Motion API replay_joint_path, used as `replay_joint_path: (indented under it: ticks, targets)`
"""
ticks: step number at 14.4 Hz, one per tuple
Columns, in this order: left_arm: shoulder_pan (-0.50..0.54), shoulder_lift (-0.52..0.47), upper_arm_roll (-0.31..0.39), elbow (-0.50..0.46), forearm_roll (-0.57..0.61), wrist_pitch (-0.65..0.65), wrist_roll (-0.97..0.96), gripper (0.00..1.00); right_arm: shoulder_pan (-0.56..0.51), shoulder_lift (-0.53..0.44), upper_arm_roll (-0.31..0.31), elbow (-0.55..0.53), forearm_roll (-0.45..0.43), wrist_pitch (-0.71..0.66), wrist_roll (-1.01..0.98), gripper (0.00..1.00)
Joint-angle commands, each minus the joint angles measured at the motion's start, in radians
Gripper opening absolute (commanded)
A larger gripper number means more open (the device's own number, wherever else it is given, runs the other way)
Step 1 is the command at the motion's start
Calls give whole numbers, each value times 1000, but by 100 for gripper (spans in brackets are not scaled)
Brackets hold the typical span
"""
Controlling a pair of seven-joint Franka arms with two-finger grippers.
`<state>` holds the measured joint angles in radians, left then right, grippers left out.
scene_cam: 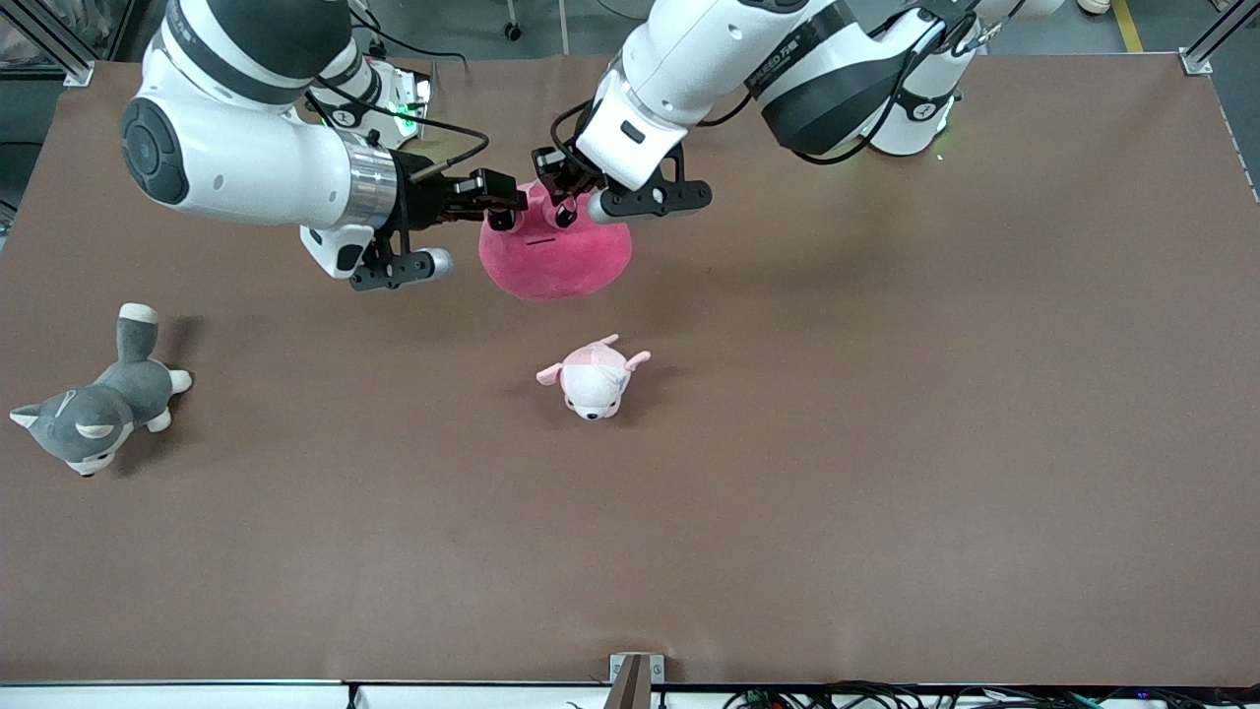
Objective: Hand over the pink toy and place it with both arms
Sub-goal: 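Grasp the pink toy with the right gripper beside the left gripper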
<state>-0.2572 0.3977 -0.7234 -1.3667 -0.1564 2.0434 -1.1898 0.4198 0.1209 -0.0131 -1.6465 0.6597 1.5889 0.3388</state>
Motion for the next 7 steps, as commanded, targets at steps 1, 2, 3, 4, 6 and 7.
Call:
replay_joint_path:
  ticks: [1,2,3,4,6,7]
  targets:
    - [-14,15,4,29,0,6,-19,0,8,-10,-5,-6,-14,2,16,17]
    - [-14,15,4,29,0,6,-19,0,8,-10,-5,-3,-14,-3,13,3]
    - [-16,16,4,29,0,6,-19,0,10,-12,-5,-2,-14,0,12,2]
    - [-16,18,4,29,0,6,-19,0,10,-12,-5,-1,-14,-1,14,1]
    - [-14,20,4,29,0,6,-19,1,8,-12,-5,-1,-14,-3,14,1]
    - [-14,20,4,28,0,6,-19,6,8,-12,-5,-1,-14,-4,14,1]
